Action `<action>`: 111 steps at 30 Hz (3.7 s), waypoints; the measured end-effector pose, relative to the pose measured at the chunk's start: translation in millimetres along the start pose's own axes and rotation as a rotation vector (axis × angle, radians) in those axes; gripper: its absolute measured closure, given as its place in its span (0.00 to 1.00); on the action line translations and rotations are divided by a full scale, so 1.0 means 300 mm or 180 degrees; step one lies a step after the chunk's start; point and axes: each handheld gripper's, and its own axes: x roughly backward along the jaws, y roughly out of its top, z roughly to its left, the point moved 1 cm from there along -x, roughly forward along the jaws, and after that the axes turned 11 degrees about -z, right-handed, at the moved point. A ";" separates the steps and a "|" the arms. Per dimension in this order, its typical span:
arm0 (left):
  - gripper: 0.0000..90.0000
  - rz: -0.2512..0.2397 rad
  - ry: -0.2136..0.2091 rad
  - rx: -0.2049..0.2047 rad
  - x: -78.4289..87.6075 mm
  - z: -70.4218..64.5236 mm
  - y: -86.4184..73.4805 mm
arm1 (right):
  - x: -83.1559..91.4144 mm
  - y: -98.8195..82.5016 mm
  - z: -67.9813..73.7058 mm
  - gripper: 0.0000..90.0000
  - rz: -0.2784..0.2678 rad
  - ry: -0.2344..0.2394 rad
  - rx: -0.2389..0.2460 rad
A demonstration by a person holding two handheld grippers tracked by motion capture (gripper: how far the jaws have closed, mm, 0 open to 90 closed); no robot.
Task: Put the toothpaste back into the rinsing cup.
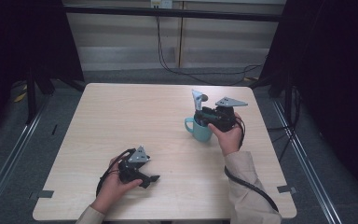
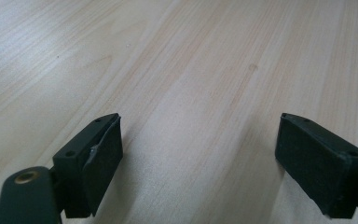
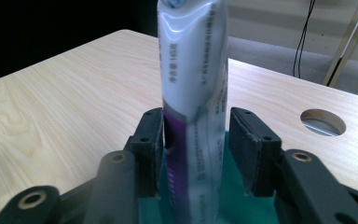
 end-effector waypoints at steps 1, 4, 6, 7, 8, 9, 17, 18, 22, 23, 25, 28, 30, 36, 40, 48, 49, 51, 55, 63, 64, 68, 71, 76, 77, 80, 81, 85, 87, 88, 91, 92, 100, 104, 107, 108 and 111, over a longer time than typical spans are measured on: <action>0.16 0.0000 0.0000 0.0000 0.000 0.000 0.000 | -0.001 0.002 0.001 0.57 0.0021 0.0020 -0.0002; 0.16 0.0000 0.0000 0.0001 0.000 0.000 0.000 | 0.000 0.003 0.002 0.56 0.0032 0.0021 -0.0004; 0.16 0.0000 0.0000 0.0000 0.000 0.000 0.000 | -0.001 0.004 0.004 0.55 0.0052 0.0044 0.0001; 0.16 0.0000 0.0001 0.0002 0.000 0.000 0.000 | -0.001 0.005 0.005 0.54 0.0051 0.0063 0.0004; 0.16 0.0000 0.0001 0.0002 0.000 0.000 0.000 | -0.001 0.005 0.005 0.54 0.0051 0.0063 0.0004; 0.16 0.0000 0.0000 0.0000 0.000 0.000 0.000 | 0.000 0.008 0.007 0.52 0.0081 0.0038 0.0027; 0.16 0.0000 0.0000 0.0000 0.000 0.000 0.000 | 0.006 0.021 0.001 0.46 0.0118 0.0051 0.0013; 0.16 -0.0001 0.0000 0.0001 0.000 0.000 0.000 | 0.006 0.022 0.001 0.44 0.0145 0.0037 0.0027; 0.16 -0.0001 0.0000 0.0001 0.000 0.000 0.000 | 0.006 0.027 -0.001 0.40 0.0195 0.0017 -0.0002; 0.16 0.0001 -0.0001 0.0001 0.000 0.000 0.000 | 0.006 0.029 -0.001 0.39 0.0199 0.0013 -0.0005; 0.16 0.0000 -0.0001 0.0001 0.000 0.000 0.000 | 0.009 0.032 -0.001 0.38 0.0199 0.0010 0.0000; 0.16 -0.0001 0.0000 0.0001 0.000 0.000 0.000 | 0.011 0.035 -0.003 0.37 0.0205 -0.0005 0.0015; 0.16 -0.0001 0.0000 0.0001 0.000 0.000 0.000 | 0.012 0.036 -0.003 0.37 0.0202 -0.0006 0.0009; 0.16 -0.0002 0.0000 0.0001 0.000 0.000 0.000 | 0.019 0.043 -0.006 0.37 0.0205 0.0004 0.0006; 0.16 -0.0001 0.0000 0.0000 0.000 0.000 0.000 | 0.023 0.044 -0.006 0.36 0.0210 -0.0006 0.0004; 0.16 -0.0001 0.0000 0.0001 0.000 0.000 0.000 | 0.029 0.051 -0.006 0.36 0.0211 -0.0007 0.0023; 0.16 0.0000 0.0000 0.0002 0.000 0.000 0.000 | 0.031 0.051 -0.006 0.36 0.0207 -0.0015 0.0018; 0.16 0.0001 -0.0001 0.0001 0.000 0.000 0.000 | 0.036 0.052 -0.009 0.36 0.0209 -0.0026 0.0019; 0.16 0.0000 0.0000 0.0000 0.000 0.000 0.000 | 0.042 0.053 -0.011 0.37 0.0201 -0.0039 0.0018; 0.16 0.0000 0.0000 0.0000 0.000 0.000 0.000 | 0.057 0.054 -0.017 0.40 0.0187 -0.0064 0.0023; 0.16 0.0000 0.0000 0.0000 0.000 0.000 0.000 | 0.057 0.054 -0.017 0.40 0.0187 -0.0064 0.0023; 0.16 -0.0001 0.0001 0.0000 0.000 0.000 0.000 | 0.064 0.053 -0.019 0.41 0.0190 -0.0082 0.0019; 0.16 -0.0001 0.0001 0.0001 0.000 0.000 0.000 | 0.067 0.052 -0.022 0.42 0.0191 -0.0099 0.0015; 0.16 -0.0001 0.0000 0.0002 0.000 0.000 0.000 | 0.079 0.055 -0.027 0.44 0.0177 -0.0113 0.0026; 0.16 -0.0001 0.0000 0.0001 0.000 0.000 0.000 | 0.081 0.056 -0.028 0.44 0.0169 -0.0114 0.0037; 0.16 0.0000 -0.0001 0.0002 0.000 0.000 0.000 | 0.083 0.057 -0.026 0.44 0.0178 -0.0122 0.0036; 0.16 0.0000 0.0000 0.0002 0.000 0.000 0.000 | 0.084 0.057 -0.026 0.44 0.0178 -0.0117 0.0036; 0.16 -0.0001 0.0000 0.0002 0.000 0.000 0.000 | 0.092 0.055 -0.023 0.41 0.0192 -0.0116 0.0061; 0.16 0.0000 0.0000 0.0002 0.000 0.000 0.000 | 0.094 0.055 -0.022 0.40 0.0191 -0.0104 0.0064; 0.16 -0.0002 0.0001 0.0002 0.000 0.000 0.000 | 0.097 0.055 -0.020 0.39 0.0198 -0.0101 0.0070; 0.16 0.0002 0.0004 0.0002 0.000 -0.001 0.000 | 0.106 0.055 -0.013 0.36 0.0197 -0.0080 0.0066; 0.16 0.0001 0.0004 0.0003 0.000 -0.001 0.000 | 0.109 0.055 -0.011 0.36 0.0207 -0.0085 0.0092; 0.16 0.0000 0.0000 0.0002 0.000 0.000 0.000 | 0.125 0.056 0.026 0.29 0.0319 0.0002 0.0213; 0.16 0.0000 0.0000 0.0000 0.000 0.000 0.000 | 0.139 0.059 0.044 0.26 0.0373 0.0039 0.0288; 0.16 0.0000 0.0000 0.0002 0.000 0.000 0.000 | 0.145 0.055 0.050 0.23 0.0435 0.0062 0.0271; 0.16 0.0000 0.0000 0.0002 0.000 0.000 0.000 | 0.149 0.054 0.051 0.23 0.0451 0.0059 0.0288; 0.16 0.0000 0.0000 0.0000 0.000 0.000 0.000 | 0.160 0.046 0.051 0.22 0.0465 0.0064 0.0278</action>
